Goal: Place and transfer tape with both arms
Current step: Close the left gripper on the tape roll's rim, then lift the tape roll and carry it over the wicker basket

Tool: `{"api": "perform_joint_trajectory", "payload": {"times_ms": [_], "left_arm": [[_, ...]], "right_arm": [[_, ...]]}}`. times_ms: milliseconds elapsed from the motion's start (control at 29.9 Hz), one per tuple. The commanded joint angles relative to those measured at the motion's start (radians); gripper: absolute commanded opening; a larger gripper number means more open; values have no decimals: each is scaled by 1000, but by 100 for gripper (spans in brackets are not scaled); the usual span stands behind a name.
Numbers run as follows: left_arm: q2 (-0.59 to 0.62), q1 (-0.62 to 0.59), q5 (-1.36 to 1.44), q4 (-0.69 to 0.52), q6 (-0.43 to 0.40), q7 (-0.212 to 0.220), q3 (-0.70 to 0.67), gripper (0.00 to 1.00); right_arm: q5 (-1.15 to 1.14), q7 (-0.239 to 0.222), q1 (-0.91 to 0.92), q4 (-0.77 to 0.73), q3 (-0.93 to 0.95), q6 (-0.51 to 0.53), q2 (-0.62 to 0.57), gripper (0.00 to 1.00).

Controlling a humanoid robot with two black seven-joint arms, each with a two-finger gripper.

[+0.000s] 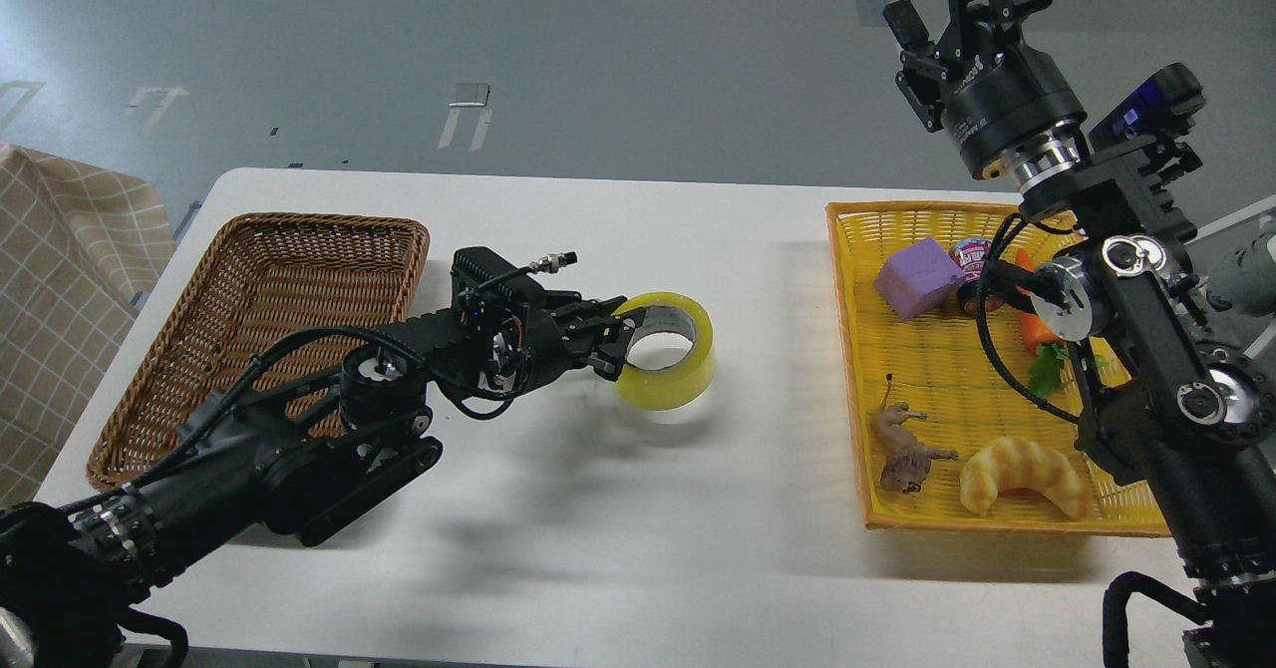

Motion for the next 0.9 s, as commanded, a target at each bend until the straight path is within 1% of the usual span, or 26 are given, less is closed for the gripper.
{"api": "perform_joint_trajectory", "payload": {"times_ms": [0,201,434,602,769,869], "left_arm": [[25,-29,0,-2,0,-3,-1,21],[88,-40,0,-22,0,-3,-4,21],[120,-79,0,-21,0,2,-17,21],[168,-90,-11,-21,20,5,-37,21],[257,-99,-57,-21,30,3,-41,21],[315,-98,-80,-12,61,0,-38,21]], "right_arm": [[0,-1,-1,0,0,2,0,100],[0,-1,4,-5,0,0,0,100],[0,-1,8,-6,-3,2,2,100],[0,-1,8,-8,-5,2,2,100],[0,-1,5,-16,-5,0,9,100],[0,0,4,-16,-3,0,12,100]]}}
